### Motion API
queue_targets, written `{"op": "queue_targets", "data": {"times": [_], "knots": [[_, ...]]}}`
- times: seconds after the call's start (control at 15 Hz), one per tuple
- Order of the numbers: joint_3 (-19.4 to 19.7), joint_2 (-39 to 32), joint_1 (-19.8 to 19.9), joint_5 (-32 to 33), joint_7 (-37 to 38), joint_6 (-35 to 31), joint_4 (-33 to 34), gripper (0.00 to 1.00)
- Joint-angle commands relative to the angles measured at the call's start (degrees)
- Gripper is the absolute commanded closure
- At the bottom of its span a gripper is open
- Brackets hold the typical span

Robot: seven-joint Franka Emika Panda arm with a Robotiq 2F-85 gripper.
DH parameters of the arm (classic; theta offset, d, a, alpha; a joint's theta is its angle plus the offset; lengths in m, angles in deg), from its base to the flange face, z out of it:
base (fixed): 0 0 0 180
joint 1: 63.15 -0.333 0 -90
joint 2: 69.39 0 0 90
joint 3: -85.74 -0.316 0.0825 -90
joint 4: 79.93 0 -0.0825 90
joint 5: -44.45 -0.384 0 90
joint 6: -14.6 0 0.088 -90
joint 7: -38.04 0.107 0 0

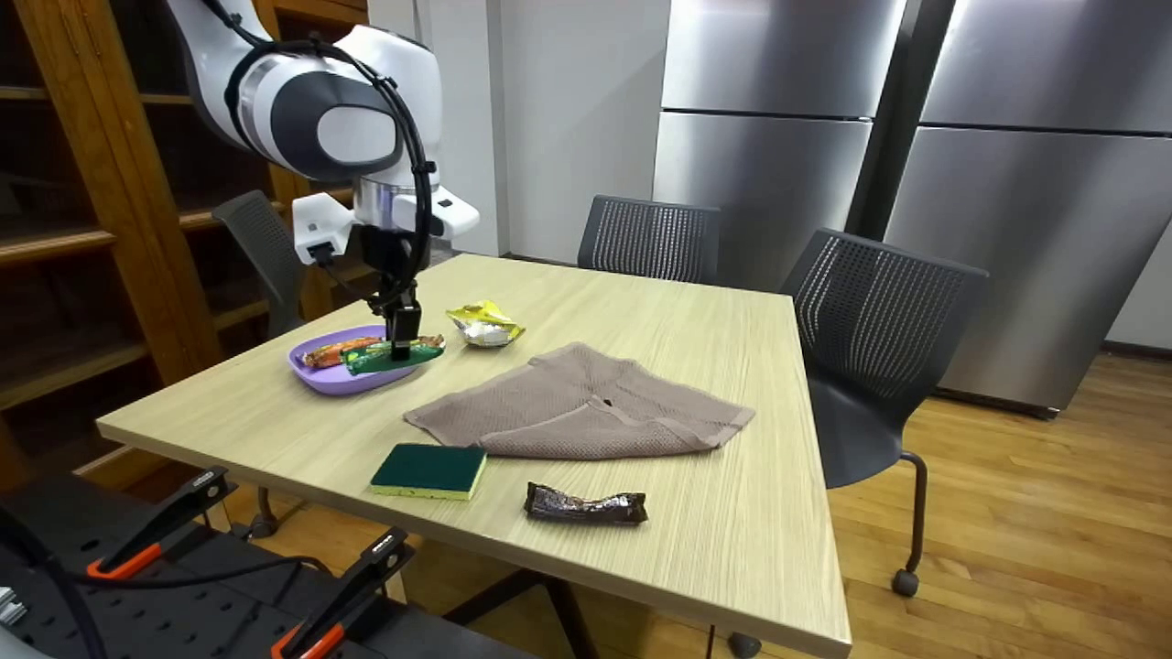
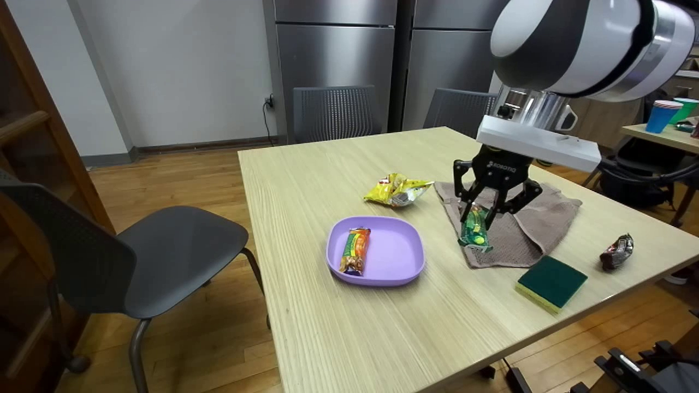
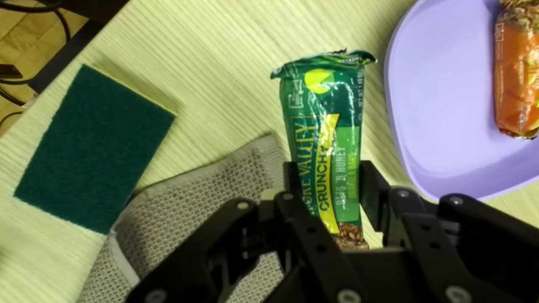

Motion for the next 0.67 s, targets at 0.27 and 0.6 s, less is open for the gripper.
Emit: {"op": "queue_targets", "data": {"times": [0.27,0.6], "knots": [[-1.4,-1.12,-4.34,4.95,6.08,-0.14,2.91,0.87],[-1.48,-4.42,-6.74,7.03,8.14,0.27,7.08,0.87]]}}
